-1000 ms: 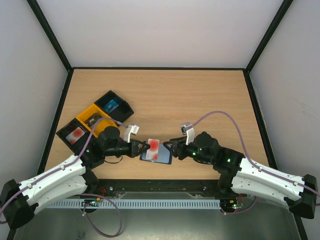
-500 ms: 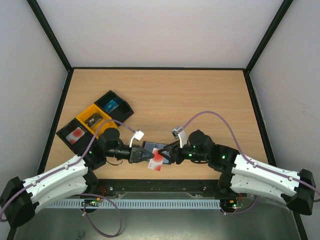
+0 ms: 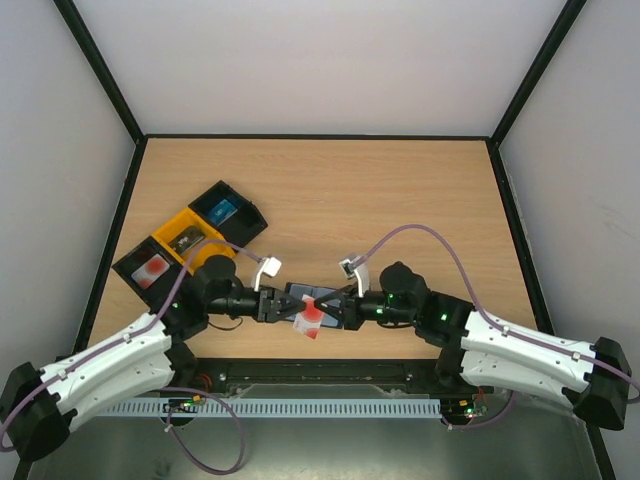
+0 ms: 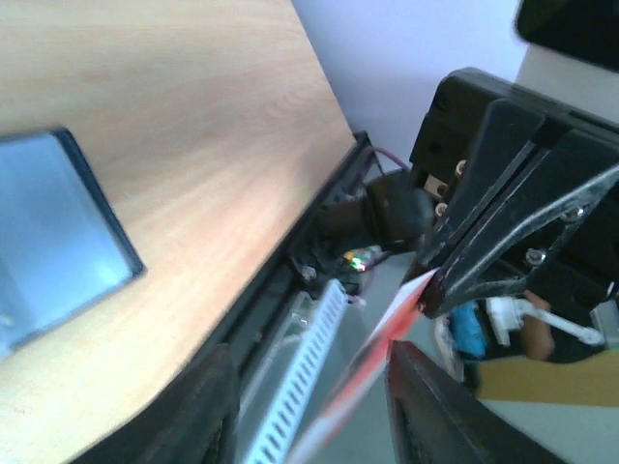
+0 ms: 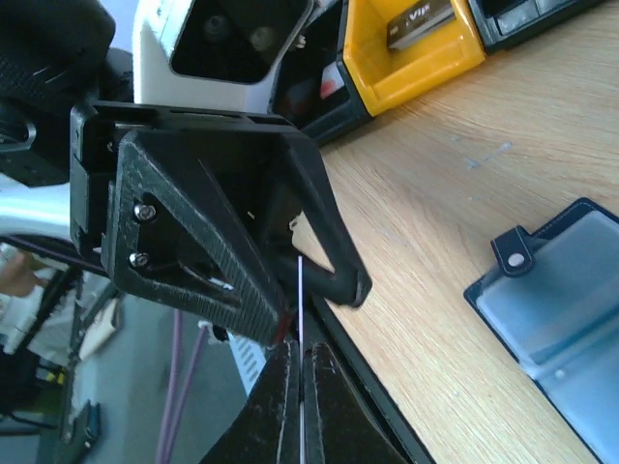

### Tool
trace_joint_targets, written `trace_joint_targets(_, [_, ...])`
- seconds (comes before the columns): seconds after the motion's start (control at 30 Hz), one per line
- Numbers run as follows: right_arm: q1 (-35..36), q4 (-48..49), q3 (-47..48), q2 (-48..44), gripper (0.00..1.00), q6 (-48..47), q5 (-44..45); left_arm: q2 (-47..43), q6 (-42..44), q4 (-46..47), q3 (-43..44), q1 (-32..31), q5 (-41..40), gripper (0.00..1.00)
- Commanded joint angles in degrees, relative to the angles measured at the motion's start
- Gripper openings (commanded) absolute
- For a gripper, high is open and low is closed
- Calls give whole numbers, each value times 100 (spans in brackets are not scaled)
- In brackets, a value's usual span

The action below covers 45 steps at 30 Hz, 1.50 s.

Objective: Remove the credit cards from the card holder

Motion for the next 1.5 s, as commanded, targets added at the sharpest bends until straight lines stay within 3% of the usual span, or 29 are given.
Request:
trace_joint_targets(0.0, [0,1564,-542,-77,2,863,-56,-502,-517,-520,355,202,-894,54])
trace_joint_targets(0.07, [1,2082,-652,27,2,1178,38,-820,-858,-826,451,237,-1558,68])
trace_joint_targets(0.23, [-2,3023,-769,130,2,1901,1022,-1596,-1558,-1386,470,255,-2863,79])
trace_joint_targets(0.47, [3,5061,-1120,495,2,3196,2195,-2465,-2262,-822,121,247,-3170,82])
trace_joint_targets(0.63, [9,5791,-1041,1064,2,3671,2480,-2681,-2591,88,-311,249,-3160,75])
trace_joint_targets(0.87, [6,6417,-993,1553,2,4042,2679,-2088,-2625,679,-276,247,-2943,71])
trace_joint_targets(1.17, [10,6384,-969,1670,2,4110,2668,-1911,-2533,912,-311,247,-2944,42])
trace_joint_targets(1.47, [3,6349,-1031,1679,2,4141,2642,-1828,-2430,974,-289,252,-2980,44])
